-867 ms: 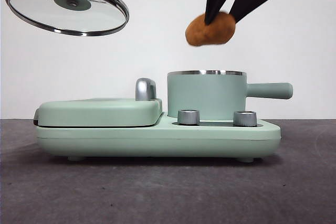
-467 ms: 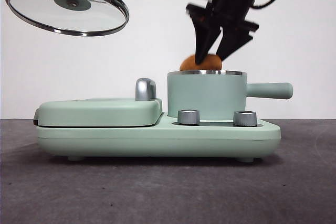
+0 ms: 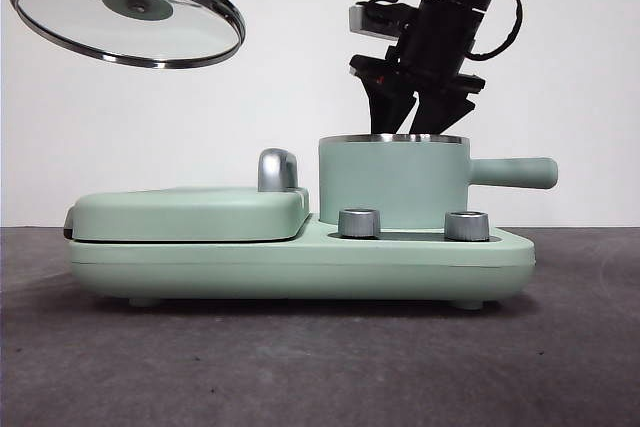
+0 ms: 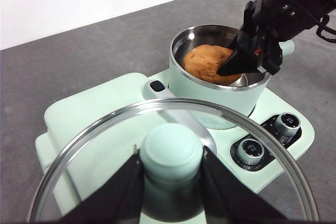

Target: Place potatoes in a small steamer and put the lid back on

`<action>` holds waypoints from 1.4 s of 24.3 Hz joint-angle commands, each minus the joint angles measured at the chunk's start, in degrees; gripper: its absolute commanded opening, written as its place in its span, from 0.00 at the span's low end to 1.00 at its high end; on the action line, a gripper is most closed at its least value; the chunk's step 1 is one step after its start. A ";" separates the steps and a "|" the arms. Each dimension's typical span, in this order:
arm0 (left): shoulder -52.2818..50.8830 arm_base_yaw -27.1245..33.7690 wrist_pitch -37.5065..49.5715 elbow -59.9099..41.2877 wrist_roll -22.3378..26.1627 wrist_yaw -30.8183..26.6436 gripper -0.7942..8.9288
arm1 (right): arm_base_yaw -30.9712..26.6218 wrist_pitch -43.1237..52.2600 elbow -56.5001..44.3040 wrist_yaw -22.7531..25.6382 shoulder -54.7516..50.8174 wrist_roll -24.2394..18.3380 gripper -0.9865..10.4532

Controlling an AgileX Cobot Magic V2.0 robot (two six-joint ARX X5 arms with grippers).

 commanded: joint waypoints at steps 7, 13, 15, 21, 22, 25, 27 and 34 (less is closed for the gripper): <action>-0.11 -0.11 1.55 0.76 0.74 0.00 0.09 | 0.17 1.01 1.55 -1.38 1.62 -0.44 0.32; -0.11 -0.11 1.55 0.76 0.72 0.00 0.09 | 0.02 1.20 1.57 -1.60 0.79 -0.42 0.33; -0.11 -0.11 1.55 0.76 0.72 0.02 0.09 | -0.04 0.59 1.57 -1.38 -0.98 -0.24 0.33; -0.11 -0.11 1.55 0.76 0.74 0.02 0.10 | -0.15 -4.04 0.63 -1.68 -12.17 1.68 0.33; -0.11 -0.11 1.55 0.76 0.74 0.04 0.09 | -0.15 -3.87 -0.74 -1.68 -14.45 1.68 0.33; -0.09 -0.11 1.55 0.76 0.72 0.09 0.09 | -0.15 -0.13 -9.44 -1.60 -23.63 3.02 0.33; -0.09 -0.11 1.55 0.76 0.72 1.40 0.09 | -0.13 3.04 -17.07 -1.66 -31.23 4.87 0.33; 0.04 -0.17 1.95 0.76 0.72 3.30 0.09 | -0.13 5.01 -31.69 -1.46 -49.24 7.65 0.33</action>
